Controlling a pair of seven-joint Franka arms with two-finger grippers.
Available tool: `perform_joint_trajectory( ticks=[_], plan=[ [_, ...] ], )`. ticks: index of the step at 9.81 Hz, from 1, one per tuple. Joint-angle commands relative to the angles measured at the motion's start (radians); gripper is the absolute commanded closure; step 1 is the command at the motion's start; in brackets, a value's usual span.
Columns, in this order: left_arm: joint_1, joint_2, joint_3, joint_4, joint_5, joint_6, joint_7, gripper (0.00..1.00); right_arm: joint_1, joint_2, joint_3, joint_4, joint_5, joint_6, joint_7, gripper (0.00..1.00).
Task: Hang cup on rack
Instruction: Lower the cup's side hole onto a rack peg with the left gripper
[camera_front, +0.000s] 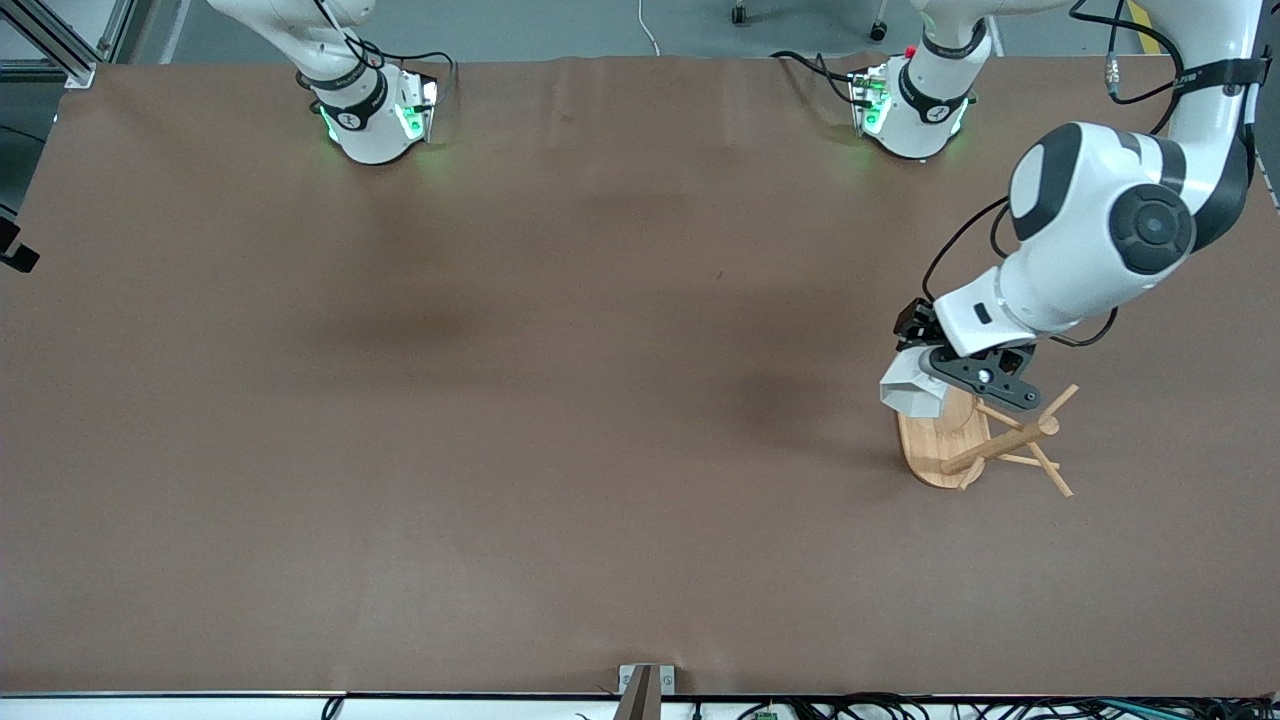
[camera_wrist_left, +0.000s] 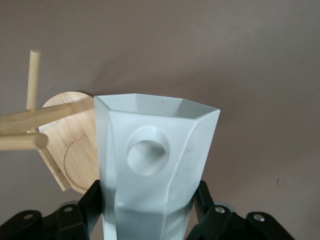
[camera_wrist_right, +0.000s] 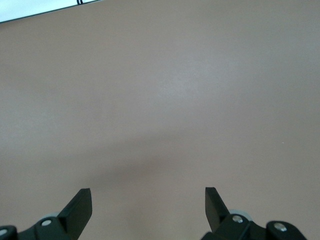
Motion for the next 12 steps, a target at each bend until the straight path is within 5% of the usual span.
perform_joint_trajectory(
  ticks=[1, 12],
  plan=[
    [0.002, 0.028, 0.010, -0.020, -0.028, 0.054, 0.033, 1.00, -0.015, -0.017, 0.016, -0.019, -0.017, 0.006, -0.010, 0.00],
    [-0.003, 0.092, 0.077, 0.032, -0.031, 0.092, 0.045, 1.00, -0.016, -0.017, 0.016, -0.019, -0.017, 0.004, -0.008, 0.00]
  ],
)
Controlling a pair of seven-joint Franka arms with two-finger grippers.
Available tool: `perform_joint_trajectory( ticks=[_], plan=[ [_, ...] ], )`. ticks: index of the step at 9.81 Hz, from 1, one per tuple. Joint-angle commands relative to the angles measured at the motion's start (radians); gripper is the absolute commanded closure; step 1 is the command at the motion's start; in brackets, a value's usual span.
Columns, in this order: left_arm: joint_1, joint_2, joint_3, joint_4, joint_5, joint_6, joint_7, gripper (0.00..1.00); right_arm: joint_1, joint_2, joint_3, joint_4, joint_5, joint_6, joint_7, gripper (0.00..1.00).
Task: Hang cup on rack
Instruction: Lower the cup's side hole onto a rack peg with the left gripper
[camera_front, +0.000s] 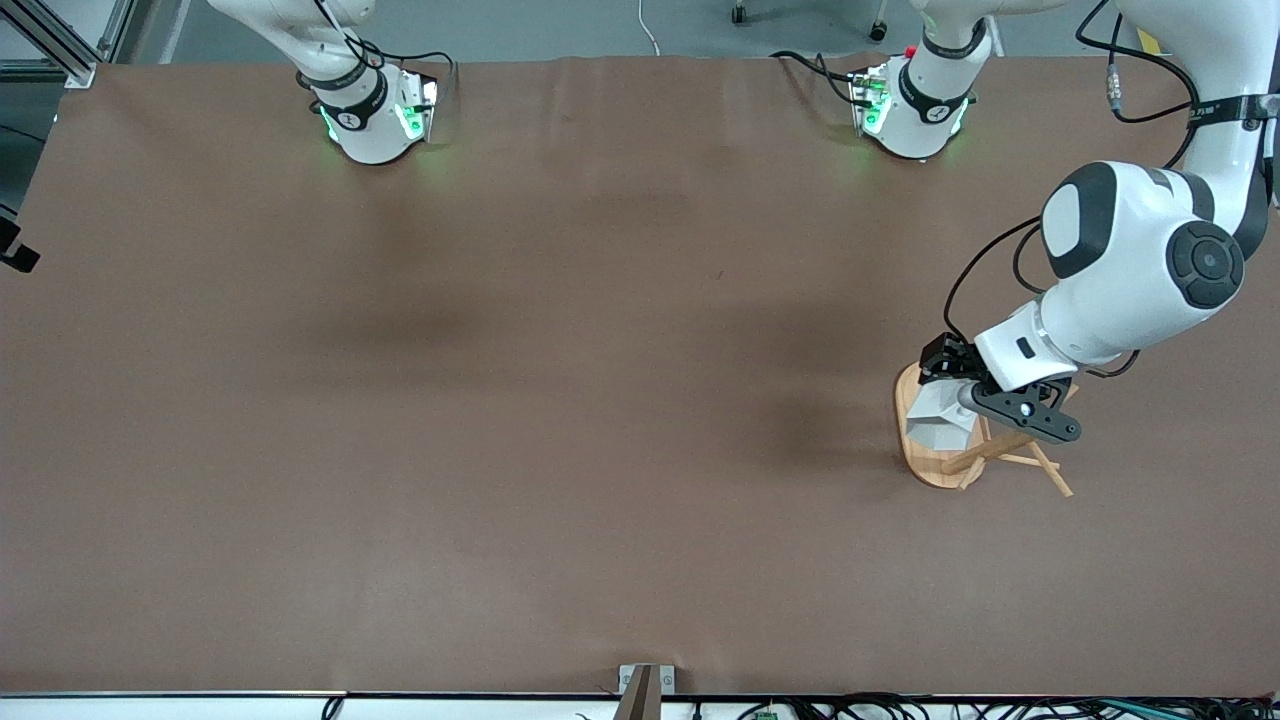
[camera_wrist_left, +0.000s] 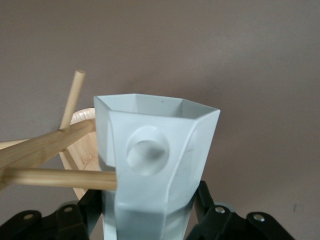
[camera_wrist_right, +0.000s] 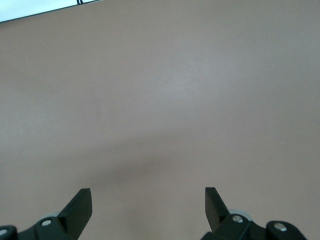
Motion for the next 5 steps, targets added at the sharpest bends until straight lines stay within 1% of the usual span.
perform_joint_trajectory(
  ticks=[1, 5],
  plan=[
    [-0.003, 0.035, 0.016, -0.001, -0.021, 0.018, 0.029, 1.00, -0.016, -0.017, 0.016, -0.019, -0.017, 0.004, -0.009, 0.00],
    [-0.005, 0.059, 0.032, -0.004, -0.020, 0.044, 0.035, 1.00, -0.016, -0.017, 0.016, -0.019, -0.017, 0.004, -0.008, 0.00]
  ],
)
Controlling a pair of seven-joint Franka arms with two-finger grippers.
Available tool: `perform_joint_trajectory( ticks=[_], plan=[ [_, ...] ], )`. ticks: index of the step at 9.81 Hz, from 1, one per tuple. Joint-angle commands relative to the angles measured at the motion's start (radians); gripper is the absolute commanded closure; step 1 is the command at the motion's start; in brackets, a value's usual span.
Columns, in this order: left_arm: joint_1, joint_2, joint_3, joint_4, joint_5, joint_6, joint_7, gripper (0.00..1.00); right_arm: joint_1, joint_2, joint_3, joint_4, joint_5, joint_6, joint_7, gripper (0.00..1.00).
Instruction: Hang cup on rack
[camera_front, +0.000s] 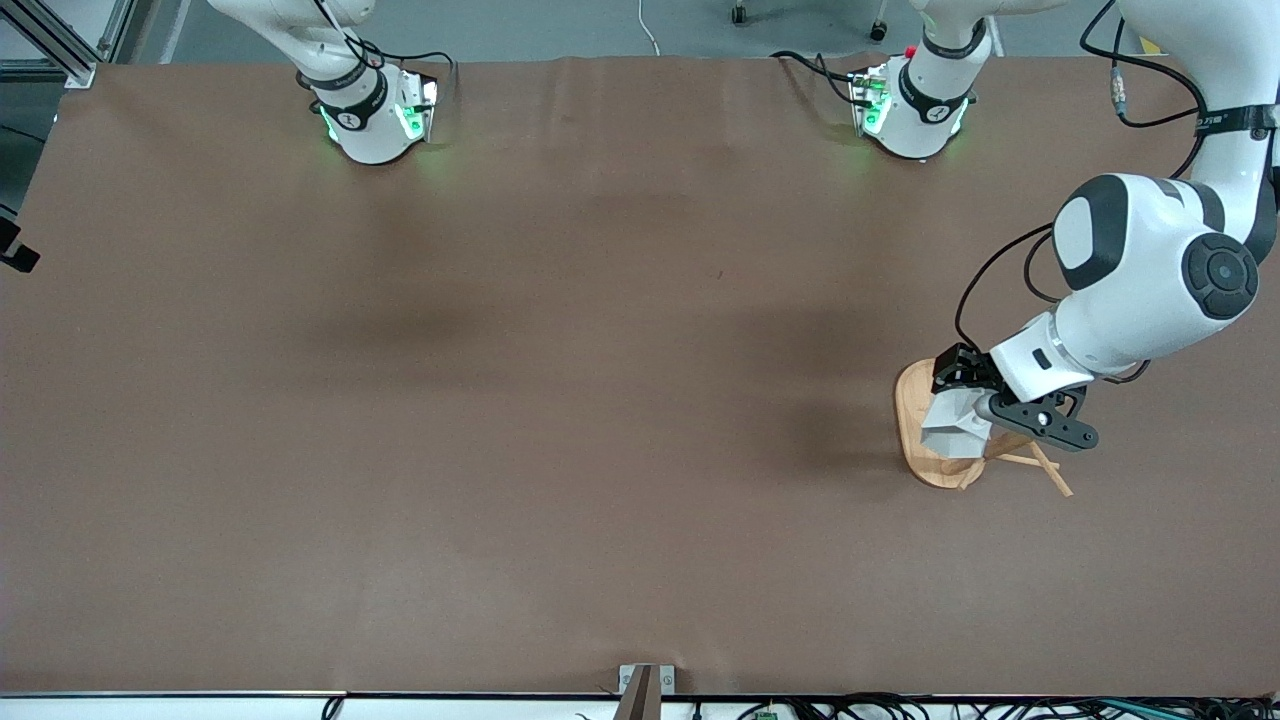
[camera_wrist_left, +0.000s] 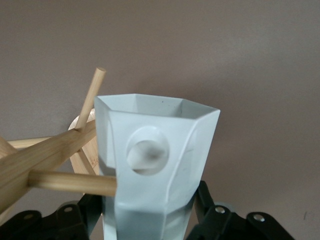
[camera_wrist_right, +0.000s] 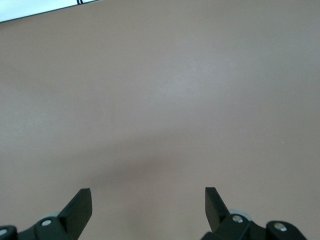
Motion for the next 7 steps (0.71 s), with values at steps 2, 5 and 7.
perform_joint_trajectory(
  ticks=[2, 5, 7],
  plan=[
    [-0.006, 0.038, 0.021, -0.004, -0.021, 0.029, 0.033, 0.96, -0.016, -0.017, 0.016, -0.019, -0.017, 0.004, -0.009, 0.00],
    [-0.008, 0.043, 0.027, -0.004, -0.021, 0.029, 0.035, 0.32, -0.018, -0.017, 0.016, -0.019, -0.017, 0.006, -0.008, 0.00],
    [-0.014, 0.038, 0.028, -0.003, -0.019, 0.027, 0.020, 0.00, -0.018, -0.017, 0.016, -0.019, -0.017, 0.006, -0.008, 0.00]
  ],
)
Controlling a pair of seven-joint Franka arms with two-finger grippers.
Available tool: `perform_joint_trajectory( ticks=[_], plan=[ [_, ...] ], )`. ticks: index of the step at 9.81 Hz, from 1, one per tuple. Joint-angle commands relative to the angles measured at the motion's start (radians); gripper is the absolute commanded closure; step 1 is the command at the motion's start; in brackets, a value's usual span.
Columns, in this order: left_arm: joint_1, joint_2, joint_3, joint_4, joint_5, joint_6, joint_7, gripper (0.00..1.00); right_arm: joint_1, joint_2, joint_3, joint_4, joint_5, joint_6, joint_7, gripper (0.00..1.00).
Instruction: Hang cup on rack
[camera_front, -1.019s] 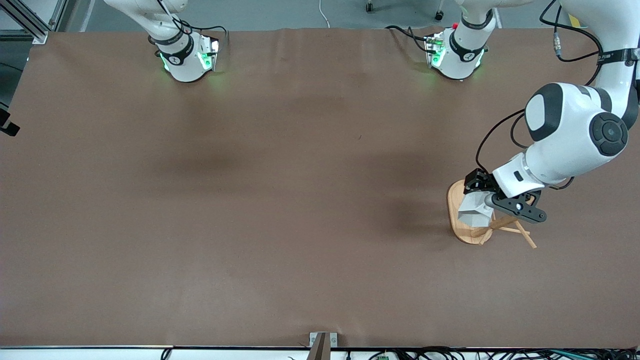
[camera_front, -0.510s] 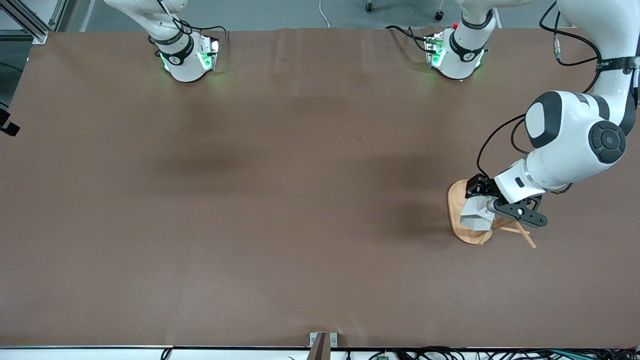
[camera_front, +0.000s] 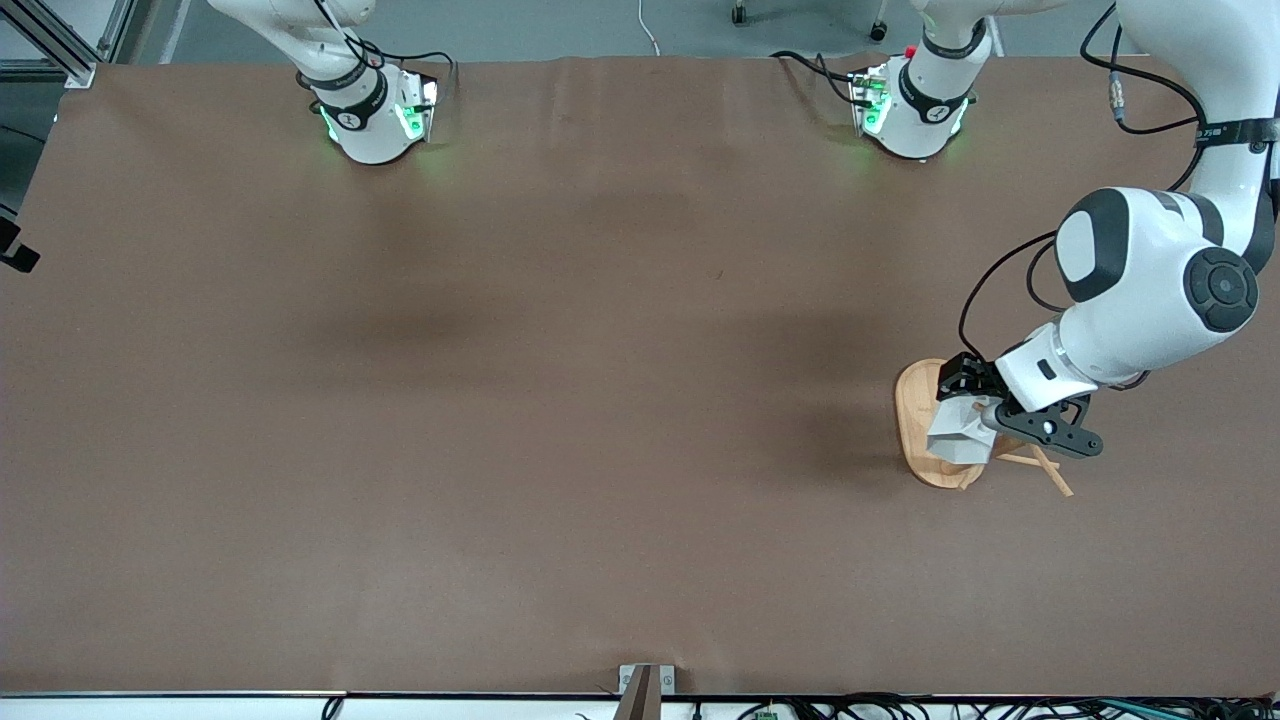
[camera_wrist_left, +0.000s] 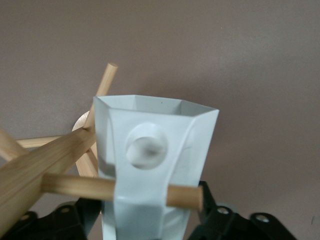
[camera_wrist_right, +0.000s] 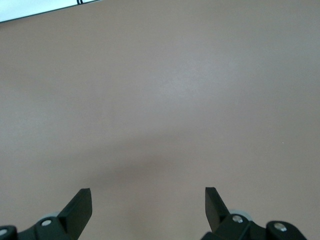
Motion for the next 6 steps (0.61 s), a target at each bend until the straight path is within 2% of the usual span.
perform_joint_trajectory(
  ticks=[1, 3, 6],
  plan=[
    [-0.021, 0.013, 0.010, -0.001, -0.019, 0.008, 0.011, 0.00, -0.018, -0.017, 0.016, -0.019, -0.017, 0.006, -0.008, 0.00],
    [-0.027, -0.017, 0.008, -0.002, -0.018, -0.001, -0.056, 0.00, -0.018, -0.017, 0.016, -0.019, -0.017, 0.006, -0.008, 0.00],
    [-0.033, -0.095, -0.004, -0.002, -0.009, -0.111, -0.157, 0.00, -0.018, -0.017, 0.016, -0.019, -0.015, 0.006, -0.008, 0.00]
  ],
)
